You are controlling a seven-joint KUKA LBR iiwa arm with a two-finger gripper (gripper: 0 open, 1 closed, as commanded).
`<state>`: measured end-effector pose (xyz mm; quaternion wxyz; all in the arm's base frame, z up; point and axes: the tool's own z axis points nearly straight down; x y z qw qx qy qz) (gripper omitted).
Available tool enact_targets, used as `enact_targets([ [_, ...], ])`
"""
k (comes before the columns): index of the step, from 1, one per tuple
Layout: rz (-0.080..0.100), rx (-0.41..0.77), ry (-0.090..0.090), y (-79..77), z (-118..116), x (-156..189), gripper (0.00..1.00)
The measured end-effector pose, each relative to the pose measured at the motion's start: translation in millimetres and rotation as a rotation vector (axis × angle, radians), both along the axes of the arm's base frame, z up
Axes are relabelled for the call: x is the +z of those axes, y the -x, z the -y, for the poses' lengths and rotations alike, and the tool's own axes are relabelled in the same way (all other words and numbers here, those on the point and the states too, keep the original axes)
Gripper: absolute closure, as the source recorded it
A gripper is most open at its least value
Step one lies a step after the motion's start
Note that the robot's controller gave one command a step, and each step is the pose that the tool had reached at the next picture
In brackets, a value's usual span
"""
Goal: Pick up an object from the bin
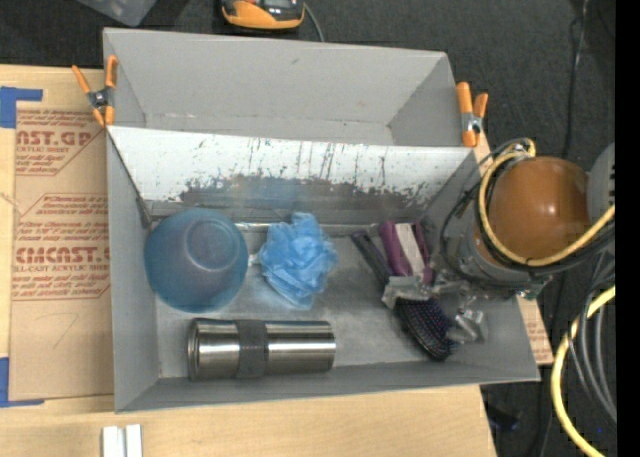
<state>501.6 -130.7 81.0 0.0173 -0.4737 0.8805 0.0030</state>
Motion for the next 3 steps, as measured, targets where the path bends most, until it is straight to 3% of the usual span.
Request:
enact_targets([
  [1,-0.012,0.485,0.013,4.3,-13.9,-9.2,1.00],
  [2,-0.012,0.486,0.013,4.4,-14.0,-9.0,1.00],
  [3,-0.017,0.478,0.009,0.2,-9.0,77.1,1.00],
])
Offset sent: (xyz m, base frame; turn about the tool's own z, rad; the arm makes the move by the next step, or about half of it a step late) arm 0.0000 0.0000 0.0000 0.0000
